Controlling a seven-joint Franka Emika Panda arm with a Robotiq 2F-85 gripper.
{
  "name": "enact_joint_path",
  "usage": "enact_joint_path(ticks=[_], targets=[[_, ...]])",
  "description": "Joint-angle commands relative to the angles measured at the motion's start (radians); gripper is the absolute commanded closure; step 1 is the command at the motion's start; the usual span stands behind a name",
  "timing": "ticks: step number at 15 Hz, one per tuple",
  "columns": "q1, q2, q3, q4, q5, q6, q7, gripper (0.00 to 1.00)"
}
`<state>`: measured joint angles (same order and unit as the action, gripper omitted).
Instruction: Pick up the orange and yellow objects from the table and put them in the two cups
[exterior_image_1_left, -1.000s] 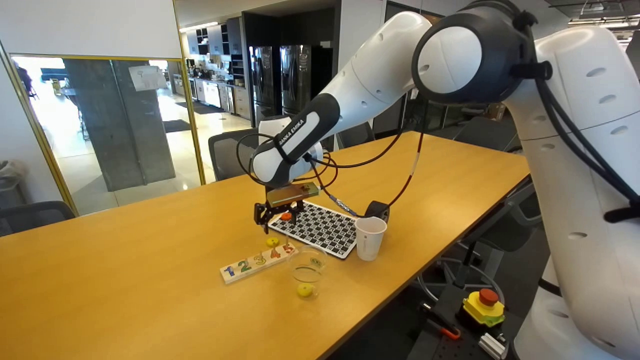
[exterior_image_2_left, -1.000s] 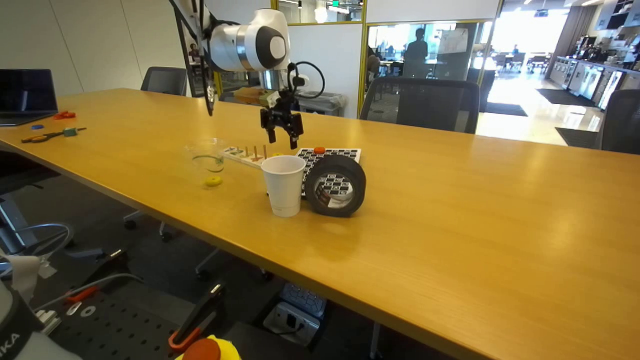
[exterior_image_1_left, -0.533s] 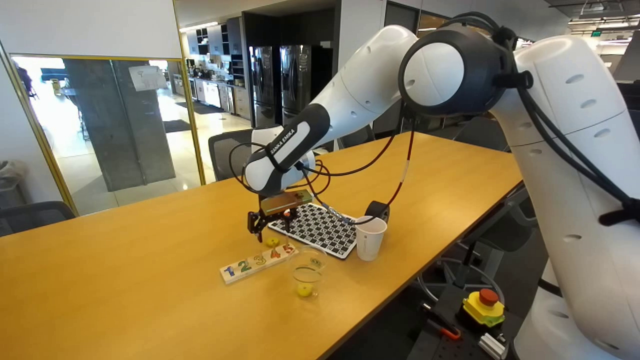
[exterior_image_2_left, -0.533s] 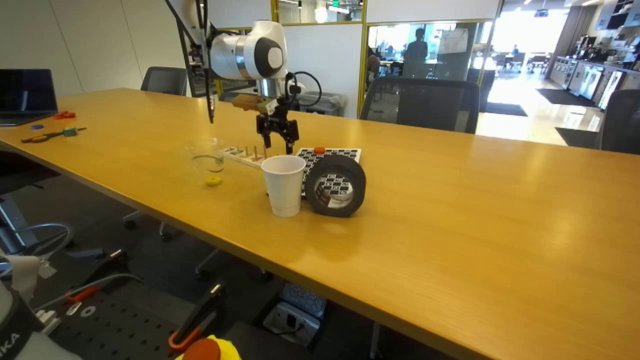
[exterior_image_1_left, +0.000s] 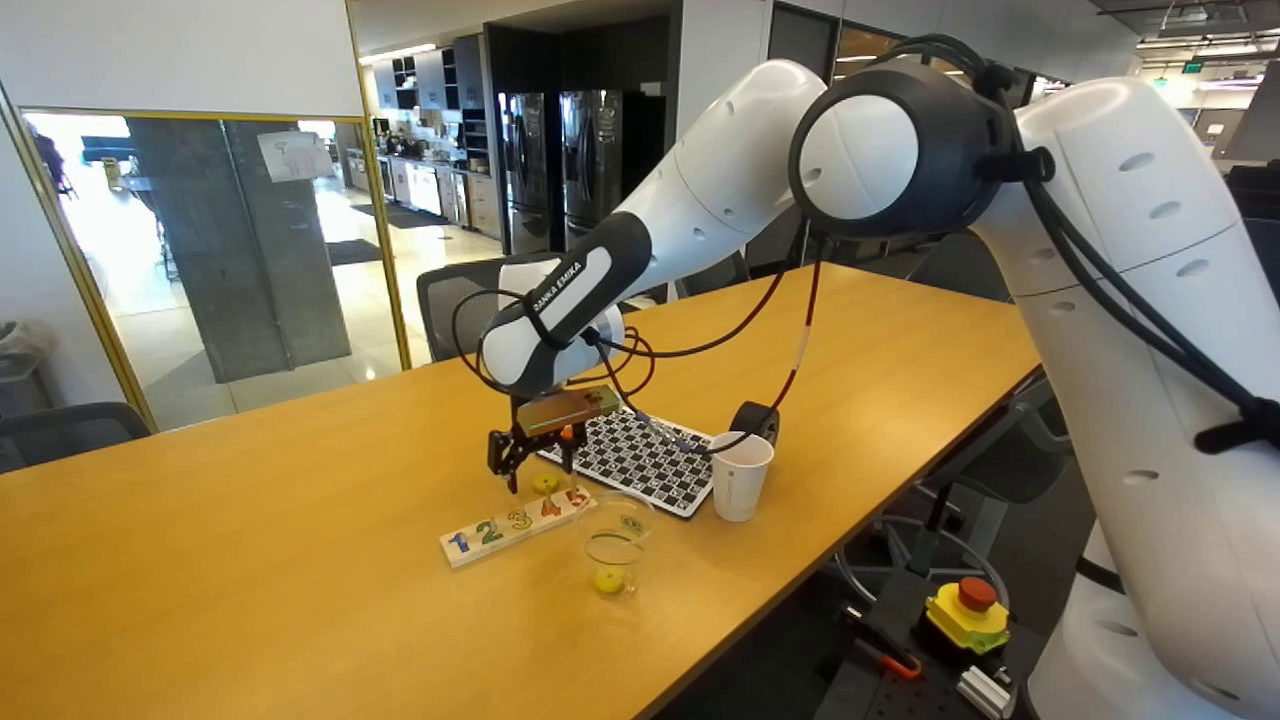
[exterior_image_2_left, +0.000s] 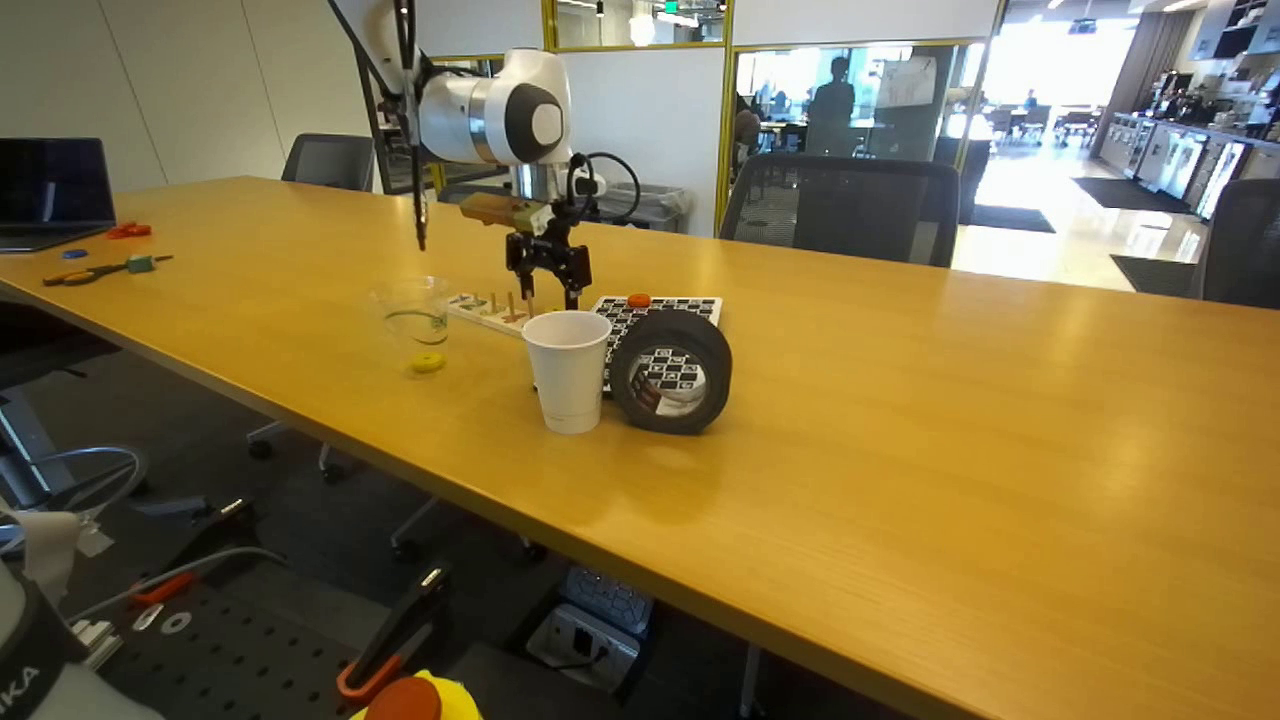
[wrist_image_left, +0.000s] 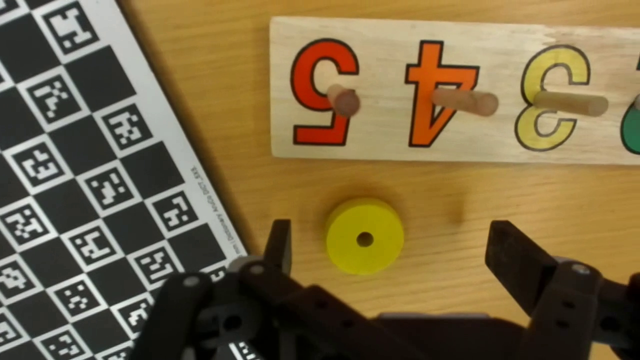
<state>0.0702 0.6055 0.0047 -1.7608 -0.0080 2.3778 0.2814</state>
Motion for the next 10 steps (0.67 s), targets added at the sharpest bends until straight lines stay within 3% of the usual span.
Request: enact_joint_path(ticks=[1, 10], targets=[[-0.006, 0.011, 0.01, 0.035, 0.038, -0.03, -0.041, 0.0], [-0.008, 0.009, 0.009, 0.038, 0.046, -0.074, -0.057, 0.0]])
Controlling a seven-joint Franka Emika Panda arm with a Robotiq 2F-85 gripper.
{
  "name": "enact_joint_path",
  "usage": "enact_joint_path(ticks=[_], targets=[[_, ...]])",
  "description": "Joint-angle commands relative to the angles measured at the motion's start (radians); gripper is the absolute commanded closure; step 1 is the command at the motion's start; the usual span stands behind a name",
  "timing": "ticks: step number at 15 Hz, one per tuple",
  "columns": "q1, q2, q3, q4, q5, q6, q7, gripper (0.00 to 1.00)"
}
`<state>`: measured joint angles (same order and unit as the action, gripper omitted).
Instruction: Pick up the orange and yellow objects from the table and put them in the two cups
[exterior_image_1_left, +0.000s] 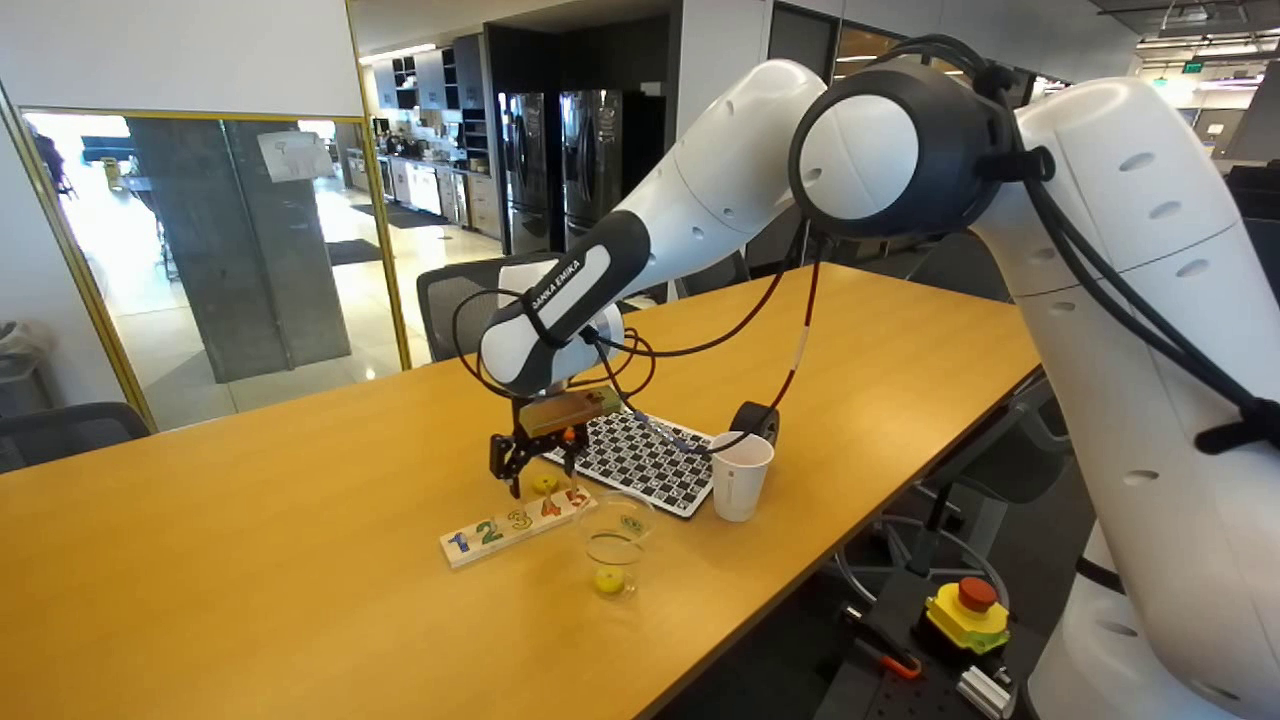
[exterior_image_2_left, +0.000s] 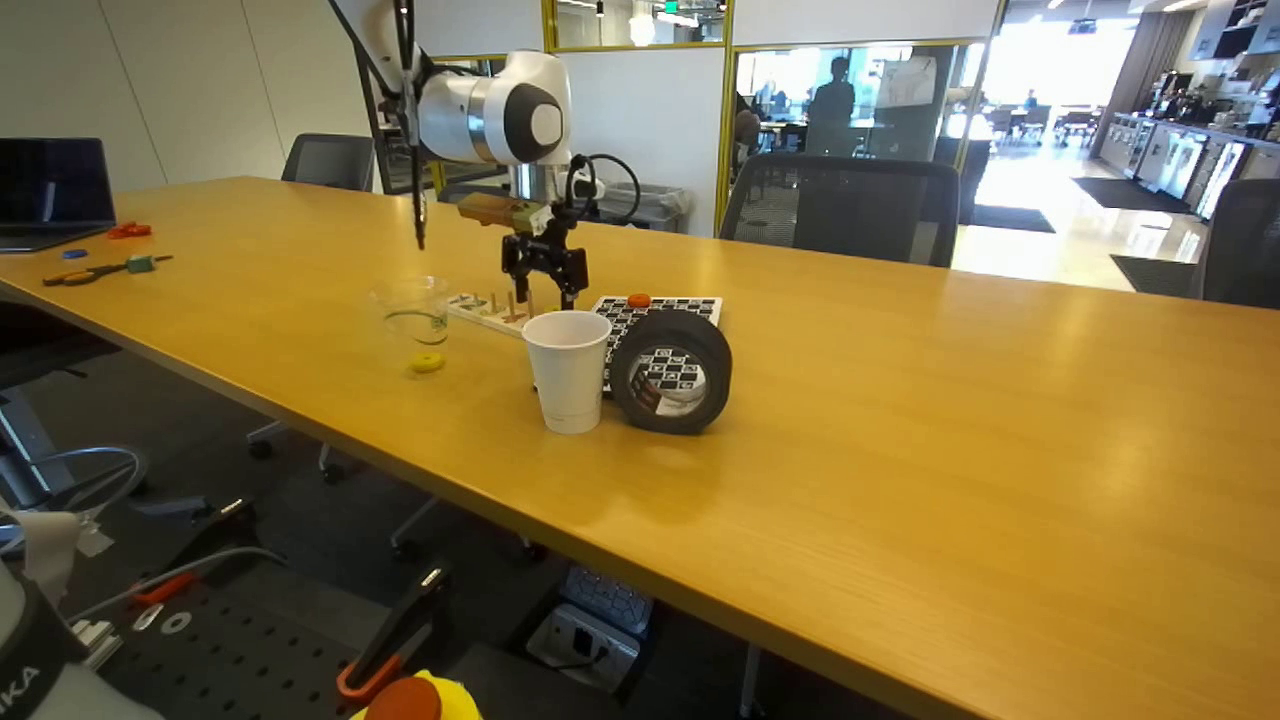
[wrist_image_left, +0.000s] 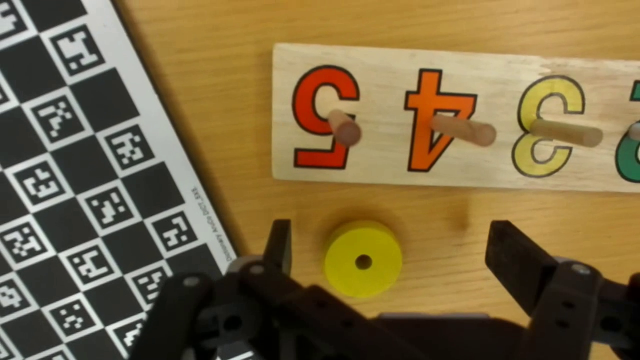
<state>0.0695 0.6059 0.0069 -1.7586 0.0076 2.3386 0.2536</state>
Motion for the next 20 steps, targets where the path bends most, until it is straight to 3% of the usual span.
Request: enact_joint_path(ticks=[1, 14, 16, 20], targets=[[-0.008, 0.01, 0.007, 0.037, 0.031, -0.038, -0.03, 0.0], [-0.009, 0.041, 0.008, 0.083, 0.035, -0.072, -0.033, 0.0], [-0.008, 0.045, 0.007, 0.084, 0.033, -0.061, -0.035, 0.26], [-0.003, 0.038, -0.001, 0.08, 0.027, -0.057, -0.021, 0.58]])
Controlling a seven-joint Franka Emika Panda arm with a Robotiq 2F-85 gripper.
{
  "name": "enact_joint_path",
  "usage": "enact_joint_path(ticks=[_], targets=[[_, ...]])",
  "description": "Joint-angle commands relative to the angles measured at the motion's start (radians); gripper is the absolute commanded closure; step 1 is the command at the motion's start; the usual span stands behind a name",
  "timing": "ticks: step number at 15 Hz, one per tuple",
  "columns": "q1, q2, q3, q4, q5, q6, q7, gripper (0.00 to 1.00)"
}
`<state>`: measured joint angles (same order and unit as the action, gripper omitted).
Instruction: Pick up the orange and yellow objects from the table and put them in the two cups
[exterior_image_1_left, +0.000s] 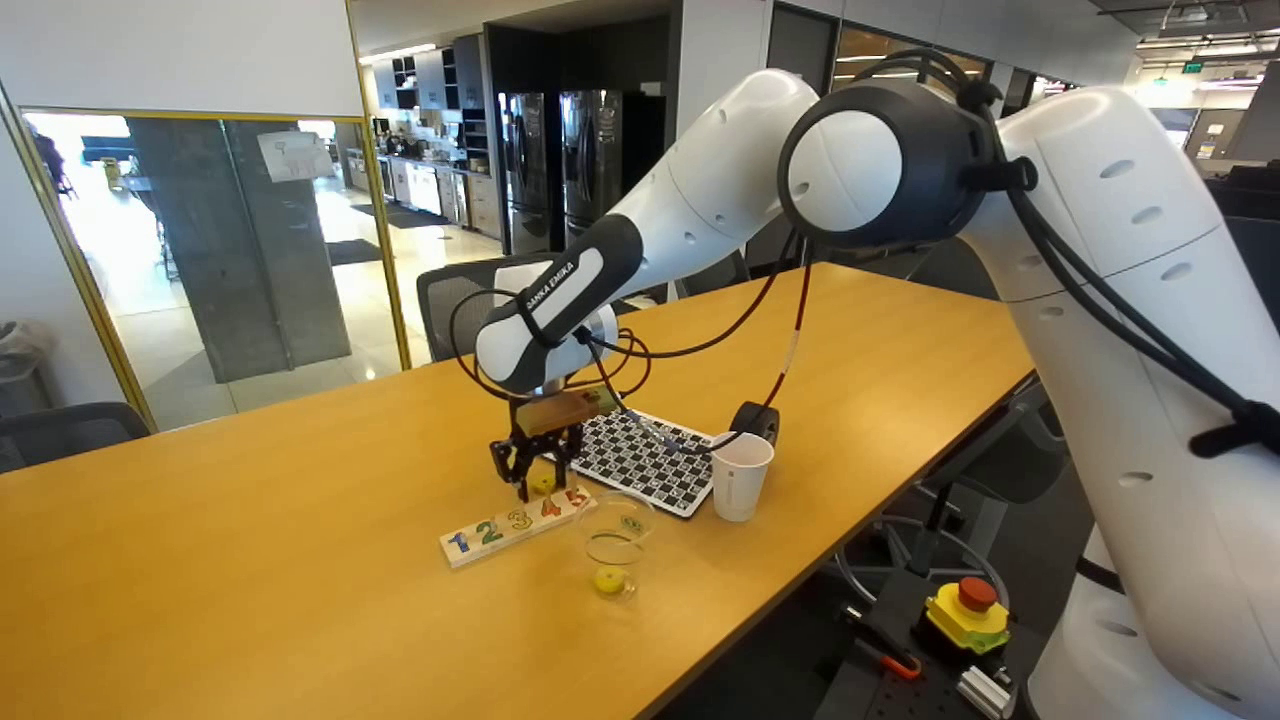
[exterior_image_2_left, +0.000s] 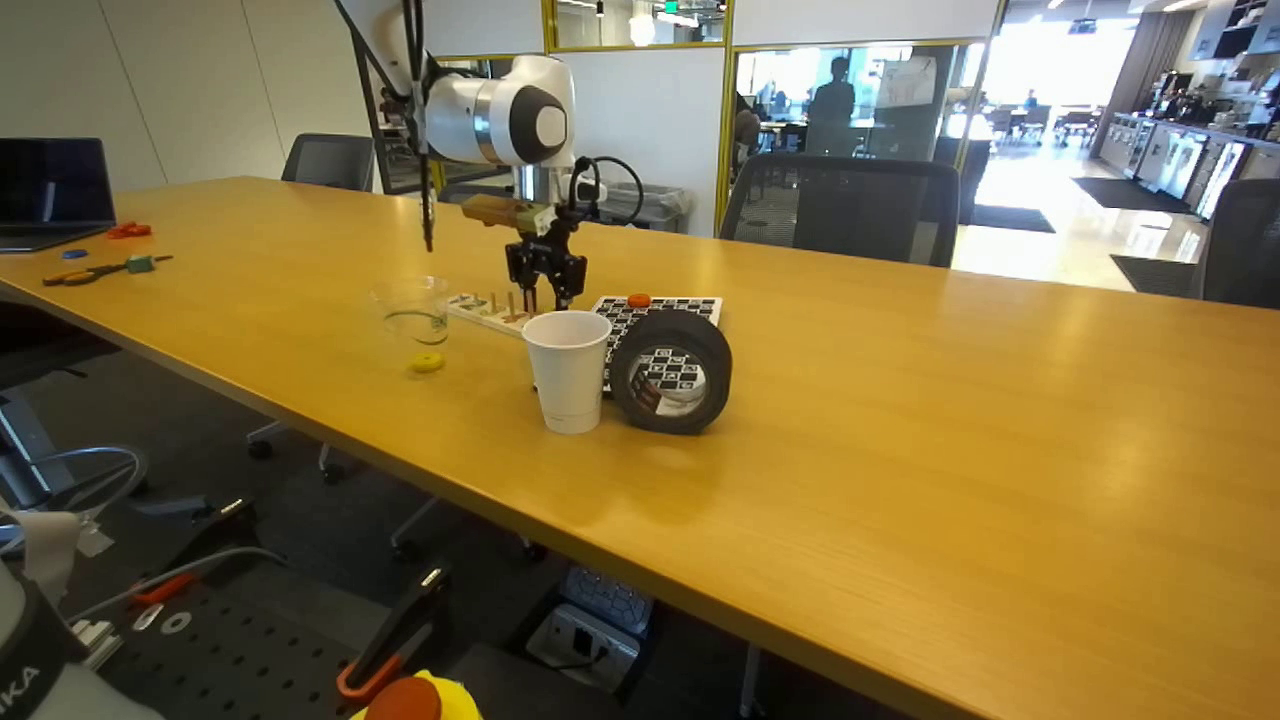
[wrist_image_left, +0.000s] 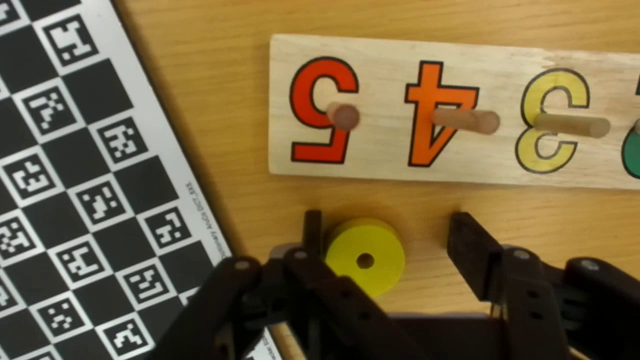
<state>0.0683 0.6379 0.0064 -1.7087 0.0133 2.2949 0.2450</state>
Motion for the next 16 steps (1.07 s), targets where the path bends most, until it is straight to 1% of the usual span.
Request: enact_joint_path(ticks=[1, 3, 4, 5, 7, 9, 13, 16], targets=[[-0.003, 0.004, -0.002, 0.031, 0.021, -0.015, -0.011, 0.65], [-0.002, 0.001, -0.007, 0.032, 0.018, -0.016, -0.006, 0.8], [0.0, -0.002, -0.01, 0.03, 0.014, -0.017, -0.002, 0.83], [0.001, -0.009, -0.013, 0.025, 0.012, -0.019, 0.002, 0.81], [0.009, -0.045, -0.026, -0.007, -0.003, -0.018, 0.016, 0.81], [0.005, -0.111, -0.031, -0.064, -0.007, -0.006, 0.005, 0.81], [0.021, -0.303, -0.034, -0.232, -0.04, -0.01, 0.009, 0.81], [0.036, -0.457, -0.015, -0.369, -0.065, -0.062, 0.016, 0.81]])
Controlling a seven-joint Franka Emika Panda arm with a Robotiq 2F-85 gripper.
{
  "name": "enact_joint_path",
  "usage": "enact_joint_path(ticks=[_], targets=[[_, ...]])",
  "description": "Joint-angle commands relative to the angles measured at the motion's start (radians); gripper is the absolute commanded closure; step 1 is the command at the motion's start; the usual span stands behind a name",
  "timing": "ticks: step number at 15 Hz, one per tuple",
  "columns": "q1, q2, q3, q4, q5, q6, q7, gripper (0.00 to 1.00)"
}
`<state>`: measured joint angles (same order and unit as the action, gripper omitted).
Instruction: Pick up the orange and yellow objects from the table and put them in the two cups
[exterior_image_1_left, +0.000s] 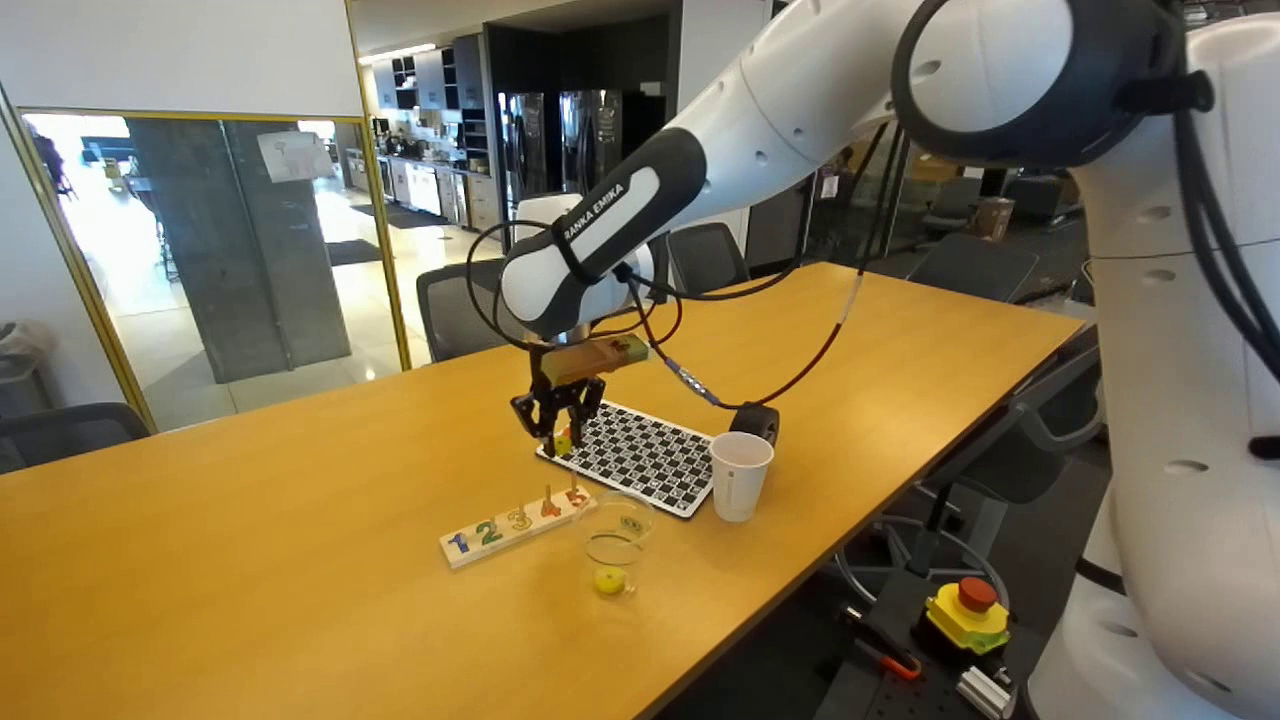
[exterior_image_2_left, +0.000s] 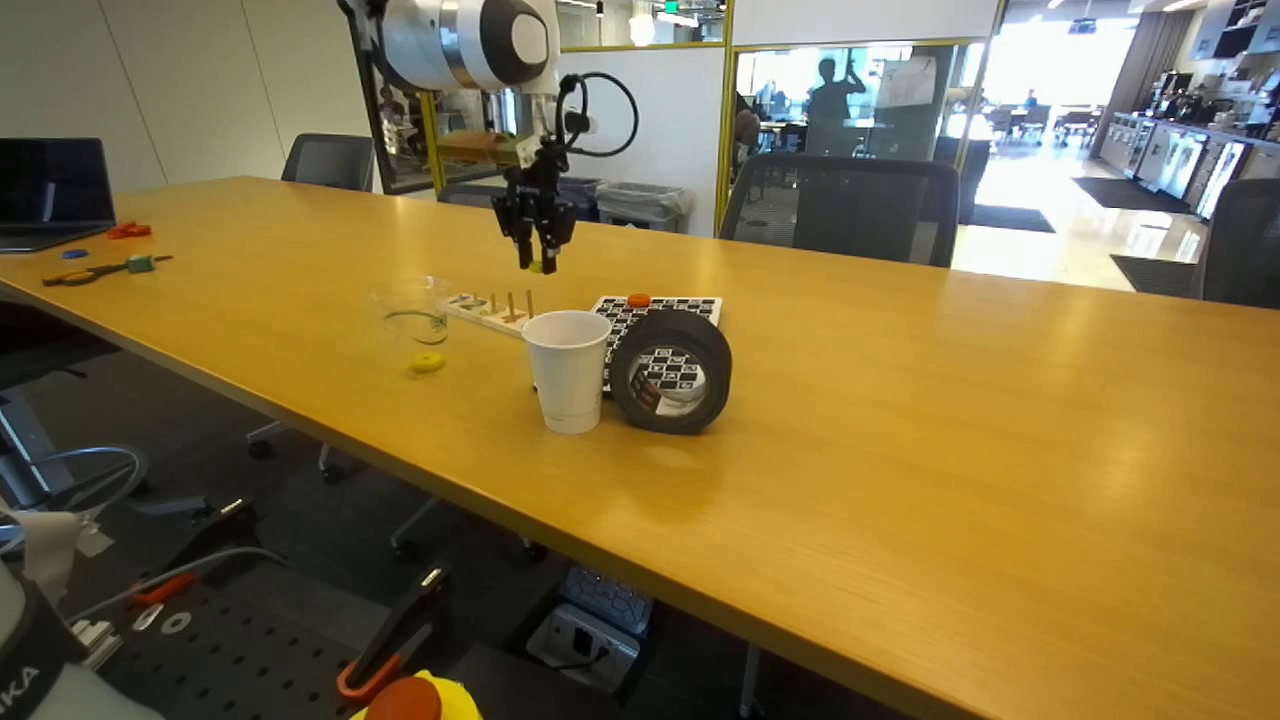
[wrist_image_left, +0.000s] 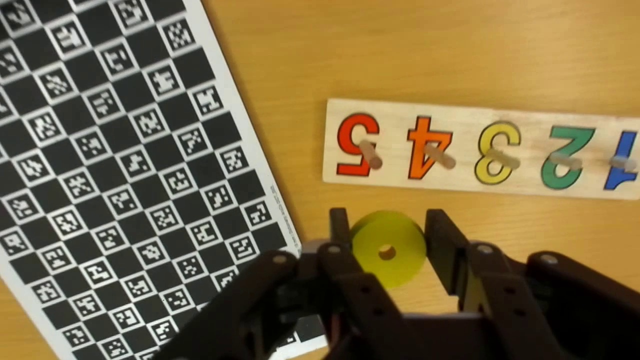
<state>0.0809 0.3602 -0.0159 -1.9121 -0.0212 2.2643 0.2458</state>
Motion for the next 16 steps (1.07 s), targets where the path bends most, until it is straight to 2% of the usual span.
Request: enact_joint_path(ticks=[1, 8, 12, 16], targets=[[0.028, -0.228, 0.017, -0.204, -0.032, -0.053, 0.018, 0.81], [0.071, -0.46, 0.128, -0.416, -0.024, -0.151, 0.076, 0.8], [0.085, -0.53, 0.184, -0.504, -0.02, -0.147, 0.128, 0.8], [0.072, -0.558, 0.192, -0.555, -0.014, -0.117, 0.135, 0.81]])
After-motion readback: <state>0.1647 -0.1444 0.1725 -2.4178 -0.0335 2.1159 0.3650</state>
